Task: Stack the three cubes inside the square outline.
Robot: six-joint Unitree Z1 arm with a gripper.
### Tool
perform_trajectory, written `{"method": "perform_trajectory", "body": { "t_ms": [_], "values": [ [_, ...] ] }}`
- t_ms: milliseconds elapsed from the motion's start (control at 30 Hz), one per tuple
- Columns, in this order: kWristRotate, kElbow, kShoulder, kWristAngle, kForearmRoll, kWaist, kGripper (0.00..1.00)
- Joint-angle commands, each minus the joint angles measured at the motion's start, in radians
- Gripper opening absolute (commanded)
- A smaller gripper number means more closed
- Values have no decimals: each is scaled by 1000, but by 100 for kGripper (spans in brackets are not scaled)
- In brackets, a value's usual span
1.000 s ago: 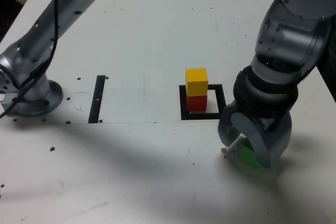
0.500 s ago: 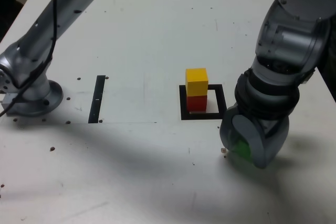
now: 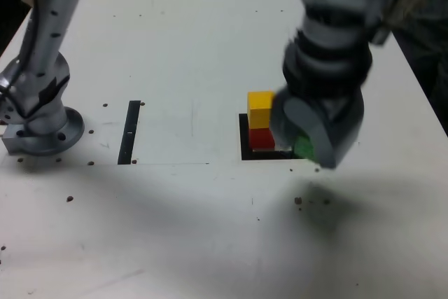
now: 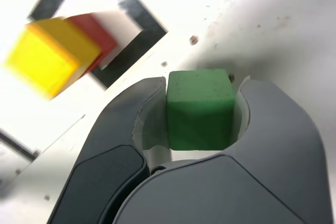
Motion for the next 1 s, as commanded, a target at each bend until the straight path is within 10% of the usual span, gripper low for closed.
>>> {"method": "perform_trajectory", "body": {
  "t_ms": [0, 200, 967],
  "values": [
    [-18, -48, -52, -7, 63, 6, 9],
    [-78, -136, -106, 6, 198, 36, 9],
    [-250, 106, -207, -16, 161, 253, 9]
  ]
}}
